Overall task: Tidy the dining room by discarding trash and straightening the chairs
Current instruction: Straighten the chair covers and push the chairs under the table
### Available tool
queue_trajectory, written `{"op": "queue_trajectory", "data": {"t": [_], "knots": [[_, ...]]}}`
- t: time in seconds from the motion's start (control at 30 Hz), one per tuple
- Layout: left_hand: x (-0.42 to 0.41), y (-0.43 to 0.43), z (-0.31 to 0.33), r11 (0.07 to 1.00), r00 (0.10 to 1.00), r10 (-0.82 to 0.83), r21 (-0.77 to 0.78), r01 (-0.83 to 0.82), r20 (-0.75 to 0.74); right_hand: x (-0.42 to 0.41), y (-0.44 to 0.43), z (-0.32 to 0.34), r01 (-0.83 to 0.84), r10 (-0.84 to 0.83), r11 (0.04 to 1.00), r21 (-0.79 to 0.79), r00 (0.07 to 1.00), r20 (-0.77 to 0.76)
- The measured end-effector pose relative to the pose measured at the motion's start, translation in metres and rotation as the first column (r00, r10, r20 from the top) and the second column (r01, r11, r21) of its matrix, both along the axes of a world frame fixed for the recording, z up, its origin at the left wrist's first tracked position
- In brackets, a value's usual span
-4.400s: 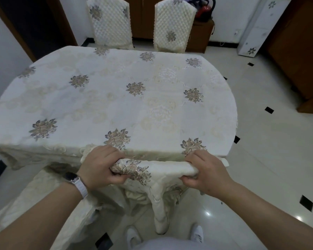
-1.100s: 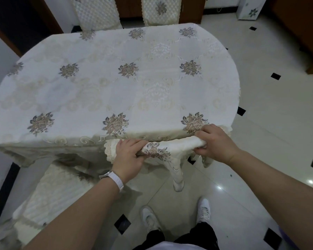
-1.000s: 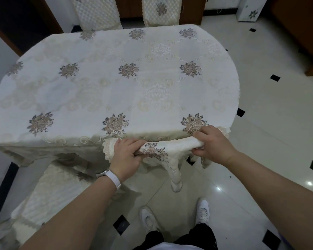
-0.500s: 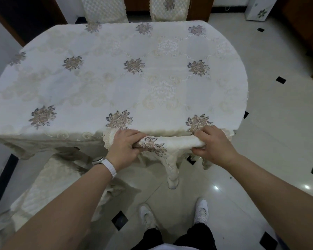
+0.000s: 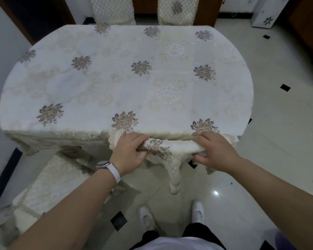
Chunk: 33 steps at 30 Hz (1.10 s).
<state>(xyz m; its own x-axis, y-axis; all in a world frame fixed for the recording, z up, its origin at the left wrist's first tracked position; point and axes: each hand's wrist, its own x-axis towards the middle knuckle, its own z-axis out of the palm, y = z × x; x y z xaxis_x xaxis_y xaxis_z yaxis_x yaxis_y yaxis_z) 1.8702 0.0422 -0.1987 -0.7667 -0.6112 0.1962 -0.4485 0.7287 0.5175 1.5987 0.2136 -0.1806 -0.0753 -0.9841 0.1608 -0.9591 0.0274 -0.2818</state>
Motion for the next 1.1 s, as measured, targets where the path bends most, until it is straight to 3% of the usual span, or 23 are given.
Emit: {"op": "queue_trajectory", "data": {"t": [0.33,0.67,1.1], "knots": [[0.012,0.049,0.037,0.988,0.989,0.151,-0.031,-0.15,0.013,0.003,-0.029,0.04,-0.325,0.325,0.946,-0.02,0.946,-0.01],[-0.013,0.103,0.062,0.919,0.936,0.352,-0.2,-0.341,0.023,-0.022,-0.03,0.056,-0.454,0.454,0.891,0.015,0.89,-0.052],[-0.003,0.13,0.071,0.848,0.854,0.51,-0.224,-0.48,0.099,-0.007,-0.029,0.064,-0.556,0.553,0.831,0.0,0.827,-0.103]]}}
